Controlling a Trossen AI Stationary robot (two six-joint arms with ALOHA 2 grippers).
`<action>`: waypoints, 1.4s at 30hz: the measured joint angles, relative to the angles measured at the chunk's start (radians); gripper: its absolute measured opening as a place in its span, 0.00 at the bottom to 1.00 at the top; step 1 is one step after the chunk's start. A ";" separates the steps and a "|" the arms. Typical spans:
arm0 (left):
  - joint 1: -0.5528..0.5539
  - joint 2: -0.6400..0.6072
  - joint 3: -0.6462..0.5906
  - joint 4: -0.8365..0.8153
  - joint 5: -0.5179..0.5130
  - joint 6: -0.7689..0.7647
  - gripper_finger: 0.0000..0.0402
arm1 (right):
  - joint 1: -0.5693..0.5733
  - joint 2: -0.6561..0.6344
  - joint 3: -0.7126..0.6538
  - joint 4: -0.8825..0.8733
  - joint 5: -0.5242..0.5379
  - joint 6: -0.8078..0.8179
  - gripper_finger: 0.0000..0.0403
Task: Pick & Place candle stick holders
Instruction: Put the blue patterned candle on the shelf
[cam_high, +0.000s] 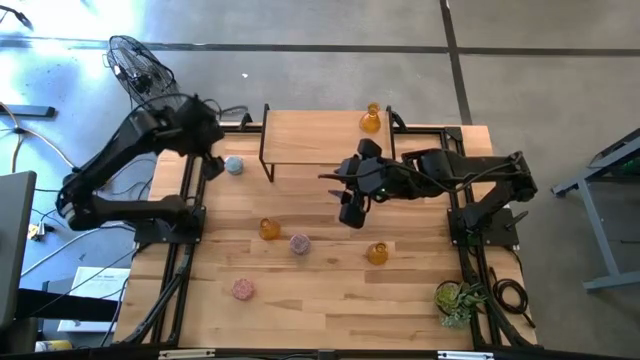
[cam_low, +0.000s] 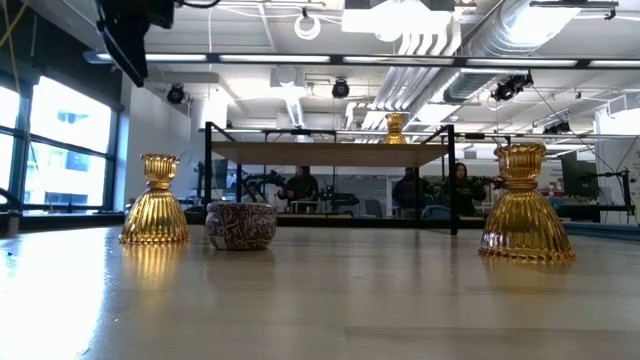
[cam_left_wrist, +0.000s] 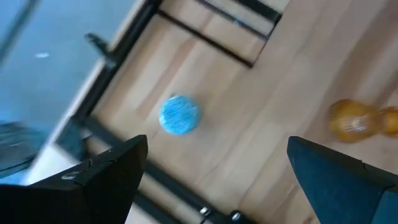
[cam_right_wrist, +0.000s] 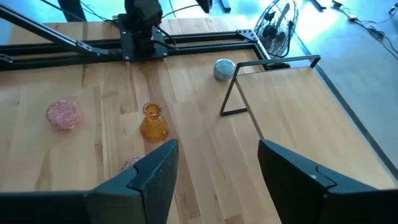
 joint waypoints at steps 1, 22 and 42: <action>0.043 0.010 -0.007 0.014 0.049 0.031 0.95 | 0.000 0.000 -0.013 0.001 0.000 0.003 0.54; 0.169 0.261 -0.083 0.037 0.024 0.078 0.95 | 0.002 -0.003 -0.189 0.218 -0.158 -0.057 0.54; 0.274 0.261 -0.330 0.287 0.109 -0.039 0.95 | 0.039 -0.005 -0.189 0.231 -0.095 -0.091 0.54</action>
